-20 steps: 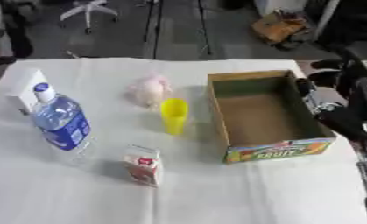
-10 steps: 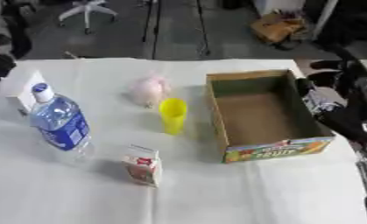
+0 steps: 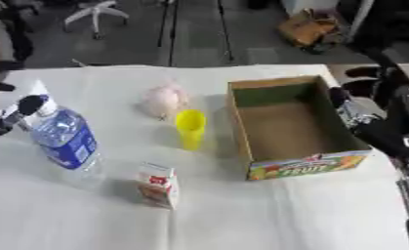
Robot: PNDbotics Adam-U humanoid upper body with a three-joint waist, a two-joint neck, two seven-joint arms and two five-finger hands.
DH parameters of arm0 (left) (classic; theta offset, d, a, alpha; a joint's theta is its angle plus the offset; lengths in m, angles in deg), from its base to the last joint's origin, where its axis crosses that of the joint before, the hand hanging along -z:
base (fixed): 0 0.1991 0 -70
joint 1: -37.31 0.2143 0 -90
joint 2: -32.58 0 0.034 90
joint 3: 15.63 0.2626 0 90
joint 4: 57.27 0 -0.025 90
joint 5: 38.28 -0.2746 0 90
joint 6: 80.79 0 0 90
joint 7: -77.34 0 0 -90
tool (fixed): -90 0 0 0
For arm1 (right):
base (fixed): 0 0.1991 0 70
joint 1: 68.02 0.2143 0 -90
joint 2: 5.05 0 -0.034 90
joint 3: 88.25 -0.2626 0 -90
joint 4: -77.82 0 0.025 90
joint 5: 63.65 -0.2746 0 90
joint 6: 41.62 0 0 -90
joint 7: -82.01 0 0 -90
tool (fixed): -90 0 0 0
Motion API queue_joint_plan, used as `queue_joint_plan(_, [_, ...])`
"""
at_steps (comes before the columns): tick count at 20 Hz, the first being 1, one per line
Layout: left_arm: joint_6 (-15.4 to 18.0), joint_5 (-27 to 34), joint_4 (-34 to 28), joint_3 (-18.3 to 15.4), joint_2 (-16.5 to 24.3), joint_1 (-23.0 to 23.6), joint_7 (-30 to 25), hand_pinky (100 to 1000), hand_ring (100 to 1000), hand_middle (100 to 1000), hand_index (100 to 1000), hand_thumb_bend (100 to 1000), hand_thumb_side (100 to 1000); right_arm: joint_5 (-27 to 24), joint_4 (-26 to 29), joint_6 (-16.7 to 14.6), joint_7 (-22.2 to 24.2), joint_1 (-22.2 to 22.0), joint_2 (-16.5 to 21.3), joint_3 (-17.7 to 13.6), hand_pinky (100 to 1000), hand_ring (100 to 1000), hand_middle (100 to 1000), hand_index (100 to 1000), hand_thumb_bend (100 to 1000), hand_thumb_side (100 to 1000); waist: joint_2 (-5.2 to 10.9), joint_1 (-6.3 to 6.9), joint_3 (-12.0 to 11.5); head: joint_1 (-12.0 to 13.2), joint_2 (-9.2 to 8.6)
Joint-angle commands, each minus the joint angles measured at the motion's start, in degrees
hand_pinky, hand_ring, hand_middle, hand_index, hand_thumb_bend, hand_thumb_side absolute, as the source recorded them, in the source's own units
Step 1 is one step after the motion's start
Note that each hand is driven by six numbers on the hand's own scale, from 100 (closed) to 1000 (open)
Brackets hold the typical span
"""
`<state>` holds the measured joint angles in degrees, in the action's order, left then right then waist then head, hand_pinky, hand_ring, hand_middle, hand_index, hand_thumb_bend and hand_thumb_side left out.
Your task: Pick up objects on the table and place them in the box.
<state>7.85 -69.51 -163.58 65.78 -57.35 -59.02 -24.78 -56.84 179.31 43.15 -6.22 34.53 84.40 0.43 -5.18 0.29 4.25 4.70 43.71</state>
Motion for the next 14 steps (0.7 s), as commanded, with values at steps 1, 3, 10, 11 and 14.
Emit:
queue_joint_plan(1, [0.1,-1.2,0.3,0.2,0.3,-0.1,1.1,785,975,824,900,943,746,-0.4,0.5,-0.1,0.2,0.7,1.0,-0.1,757,712,735,1000,441,392,0.63,0.06,0.1,-0.2,0.40])
queue_joint_plan(3, [0.4,-1.3,0.8,0.4,0.0,0.1,1.7,757,968,815,912,1000,643,-0.4,0.5,-0.1,0.2,0.7,1.0,-0.1,758,712,735,1000,440,392,0.64,0.04,0.1,-0.2,0.40])
queue_joint_plan(10, [5.0,1.5,5.9,1.8,-1.5,0.4,4.2,735,969,810,933,1000,617,-0.5,0.5,-0.1,0.3,0.8,0.9,0.0,758,712,735,1000,440,392,0.66,-0.17,0.0,-0.3,0.40])
queue_joint_plan(11, [5.7,2.1,6.5,1.9,-1.7,0.3,4.1,732,966,806,932,1000,619,-0.5,0.5,-0.1,0.3,0.8,0.9,0.0,758,712,735,1000,440,392,0.66,-0.20,0.0,-0.3,0.40])
queue_joint_plan(14, [7.1,3.7,7.7,2.1,-1.9,0.2,4.2,722,960,798,931,1000,617,-0.5,0.6,-0.1,0.3,0.8,0.9,0.0,758,712,735,1000,440,392,0.65,-0.26,-0.1,-0.4,0.40])
